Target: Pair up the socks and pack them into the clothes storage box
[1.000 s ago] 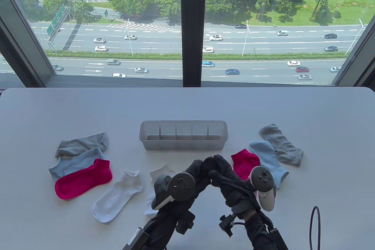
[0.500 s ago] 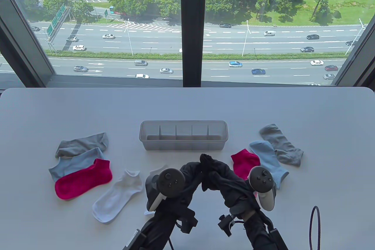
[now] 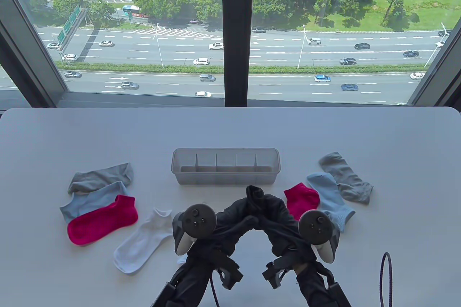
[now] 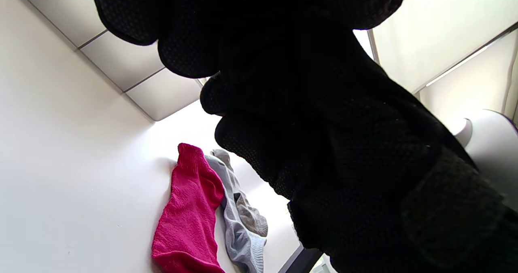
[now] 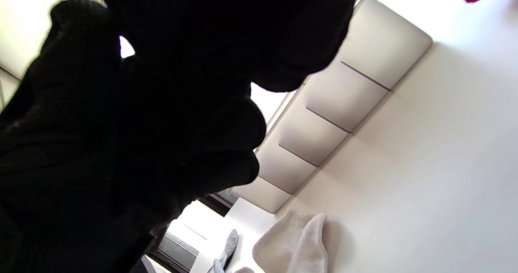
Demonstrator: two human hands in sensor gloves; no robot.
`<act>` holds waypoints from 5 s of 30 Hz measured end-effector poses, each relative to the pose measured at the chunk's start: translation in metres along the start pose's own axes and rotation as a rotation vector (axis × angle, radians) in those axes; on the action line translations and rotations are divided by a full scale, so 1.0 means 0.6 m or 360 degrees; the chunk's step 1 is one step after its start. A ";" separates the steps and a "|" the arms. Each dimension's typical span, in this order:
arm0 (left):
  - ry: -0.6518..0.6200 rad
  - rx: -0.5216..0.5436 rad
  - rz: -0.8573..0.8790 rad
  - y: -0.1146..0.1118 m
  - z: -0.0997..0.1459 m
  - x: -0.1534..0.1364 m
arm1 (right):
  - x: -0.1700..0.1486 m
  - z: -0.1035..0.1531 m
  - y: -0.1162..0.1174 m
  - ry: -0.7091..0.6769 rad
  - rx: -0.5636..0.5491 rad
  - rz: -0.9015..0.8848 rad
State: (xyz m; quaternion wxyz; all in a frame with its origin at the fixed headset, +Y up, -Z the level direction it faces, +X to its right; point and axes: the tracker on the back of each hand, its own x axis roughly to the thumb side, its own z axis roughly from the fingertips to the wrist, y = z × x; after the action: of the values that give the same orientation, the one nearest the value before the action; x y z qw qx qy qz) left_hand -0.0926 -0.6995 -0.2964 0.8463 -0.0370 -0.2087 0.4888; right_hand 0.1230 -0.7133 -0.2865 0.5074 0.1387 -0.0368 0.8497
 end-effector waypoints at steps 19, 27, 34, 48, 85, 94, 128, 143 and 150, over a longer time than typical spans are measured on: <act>0.0133 0.0039 -0.0008 -0.010 -0.002 0.001 | 0.013 0.004 0.001 -0.0071 -0.0048 0.0210; 0.0135 0.0188 0.0101 0.000 0.003 -0.006 | 0.013 0.002 0.001 -0.0047 -0.0020 0.0035; 0.0131 0.0266 0.0118 0.009 0.007 -0.009 | 0.011 0.002 0.003 -0.0021 -0.0019 0.0005; -0.0013 -0.0056 -0.0401 -0.004 0.001 0.029 | 0.007 -0.004 0.006 -0.0045 0.0117 0.0376; 0.0063 0.0064 -0.0678 0.020 -0.008 0.008 | 0.019 -0.011 0.073 -0.0062 0.0594 0.0598; 0.0083 -0.0188 -0.0147 -0.002 -0.009 -0.001 | 0.012 -0.007 0.035 0.0007 0.0107 0.0435; 0.0254 -0.0693 0.0169 -0.010 -0.019 -0.019 | 0.025 0.004 0.016 -0.0155 -0.0101 0.0612; -0.0071 -0.0149 -0.0535 -0.022 -0.003 0.026 | 0.002 0.000 -0.009 0.0092 -0.0118 -0.0017; 0.0042 -0.0092 -0.0732 -0.022 -0.005 0.023 | 0.011 -0.003 0.003 -0.0011 0.0045 -0.0146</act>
State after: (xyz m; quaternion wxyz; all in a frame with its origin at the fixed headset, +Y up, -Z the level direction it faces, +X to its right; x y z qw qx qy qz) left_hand -0.0748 -0.6943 -0.2909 0.9367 -0.0192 -0.2143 0.2762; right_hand 0.1181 -0.7079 -0.2865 0.5437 0.1505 -0.0201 0.8254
